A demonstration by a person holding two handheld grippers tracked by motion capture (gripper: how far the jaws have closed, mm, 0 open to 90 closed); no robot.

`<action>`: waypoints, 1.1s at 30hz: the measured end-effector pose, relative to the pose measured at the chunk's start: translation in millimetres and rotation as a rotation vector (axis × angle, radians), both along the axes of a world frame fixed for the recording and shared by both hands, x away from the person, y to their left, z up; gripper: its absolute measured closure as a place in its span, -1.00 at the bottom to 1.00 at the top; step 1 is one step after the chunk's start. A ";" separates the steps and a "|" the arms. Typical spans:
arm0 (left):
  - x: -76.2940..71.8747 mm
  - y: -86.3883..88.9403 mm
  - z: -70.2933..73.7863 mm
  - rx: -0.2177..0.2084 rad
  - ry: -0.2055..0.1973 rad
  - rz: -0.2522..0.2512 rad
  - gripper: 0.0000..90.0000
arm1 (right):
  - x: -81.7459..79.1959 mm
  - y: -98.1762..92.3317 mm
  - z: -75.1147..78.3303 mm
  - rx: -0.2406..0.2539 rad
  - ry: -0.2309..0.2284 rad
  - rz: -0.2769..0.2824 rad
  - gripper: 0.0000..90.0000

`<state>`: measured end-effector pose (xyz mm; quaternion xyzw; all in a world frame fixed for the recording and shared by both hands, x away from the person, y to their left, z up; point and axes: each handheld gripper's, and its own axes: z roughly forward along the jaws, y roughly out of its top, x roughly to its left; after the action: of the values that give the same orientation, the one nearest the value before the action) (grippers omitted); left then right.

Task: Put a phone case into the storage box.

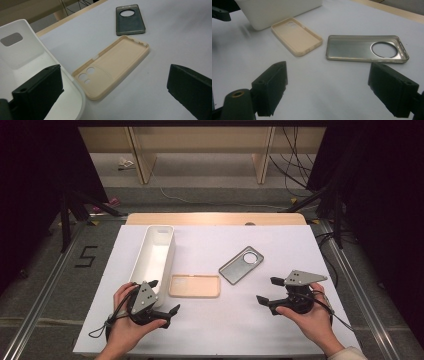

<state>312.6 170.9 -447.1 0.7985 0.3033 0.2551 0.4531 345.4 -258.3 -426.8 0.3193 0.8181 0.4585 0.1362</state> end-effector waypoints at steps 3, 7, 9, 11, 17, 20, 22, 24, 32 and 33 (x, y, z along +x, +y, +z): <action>-0.4 -0.6 -0.4 0.000 0.001 -0.001 -1.00 | 0.3 -0.9 0.1 0.003 0.002 -0.005 -0.62; -1.8 0.5 0.4 -0.003 -0.002 0.000 -1.00 | 1.4 -0.4 0.5 -0.003 -0.004 -0.011 -0.61; -2.8 1.2 -0.1 0.000 -0.001 -0.004 -1.00 | 3.2 0.8 2.0 -0.006 -0.008 -0.018 -0.56; -2.5 2.1 0.2 -0.003 -0.003 0.000 -1.00 | 6.3 2.6 3.8 -0.016 -0.015 -0.016 -0.41; -2.6 -0.6 0.4 0.007 -0.004 -0.009 -1.00 | 25.4 13.7 3.5 -0.059 0.010 -0.017 0.32; -2.6 -0.8 0.4 0.007 -0.001 -0.011 -1.00 | 38.3 23.4 3.1 -0.087 0.045 0.004 0.76; -2.6 -1.0 -0.1 0.008 0.000 -0.012 -1.00 | 45.7 30.4 3.4 -0.098 0.075 0.002 0.91; -2.8 -0.9 -0.3 0.006 0.000 -0.012 -1.00 | 53.3 37.3 3.6 -0.121 0.081 -0.007 0.99; -3.0 -0.2 0.1 0.002 0.000 -0.012 -1.00 | 77.7 59.6 -9.0 -0.166 0.146 -0.021 1.00; -3.0 -0.6 -0.1 0.004 0.001 -0.015 -1.00 | 83.9 66.7 -12.3 -0.177 0.157 -0.022 1.00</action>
<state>309.5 170.3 -447.2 0.8016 0.2972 0.2521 0.4533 429.3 -191.6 -439.1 0.3497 0.8601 0.3565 0.1043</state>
